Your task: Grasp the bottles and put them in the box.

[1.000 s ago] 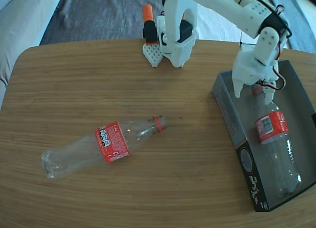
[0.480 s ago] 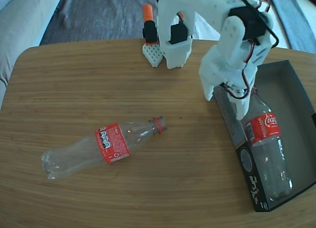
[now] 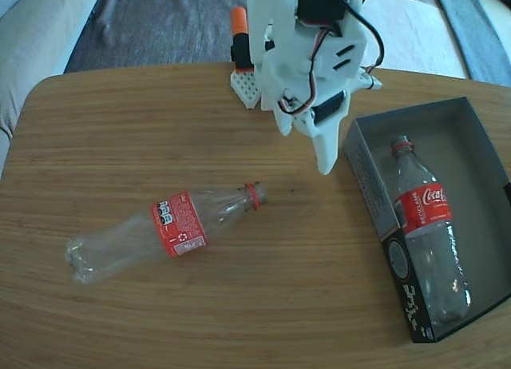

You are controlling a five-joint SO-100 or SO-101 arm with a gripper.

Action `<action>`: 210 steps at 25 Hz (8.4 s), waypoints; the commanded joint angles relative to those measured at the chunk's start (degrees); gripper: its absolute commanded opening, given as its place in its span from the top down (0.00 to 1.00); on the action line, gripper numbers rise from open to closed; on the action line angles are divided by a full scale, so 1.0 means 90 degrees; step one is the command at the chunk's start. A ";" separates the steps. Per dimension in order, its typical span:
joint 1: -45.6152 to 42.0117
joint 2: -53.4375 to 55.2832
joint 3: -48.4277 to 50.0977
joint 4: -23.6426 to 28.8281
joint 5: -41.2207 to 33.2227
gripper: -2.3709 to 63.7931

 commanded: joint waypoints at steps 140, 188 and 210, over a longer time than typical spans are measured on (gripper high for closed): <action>0.1963 -0.3047 0.1416 -0.3809 0.0352 0.97; -0.4482 -0.3047 -0.5459 0.0332 0.0342 0.97; -0.6719 -0.3906 -0.4727 -0.0732 0.0342 0.97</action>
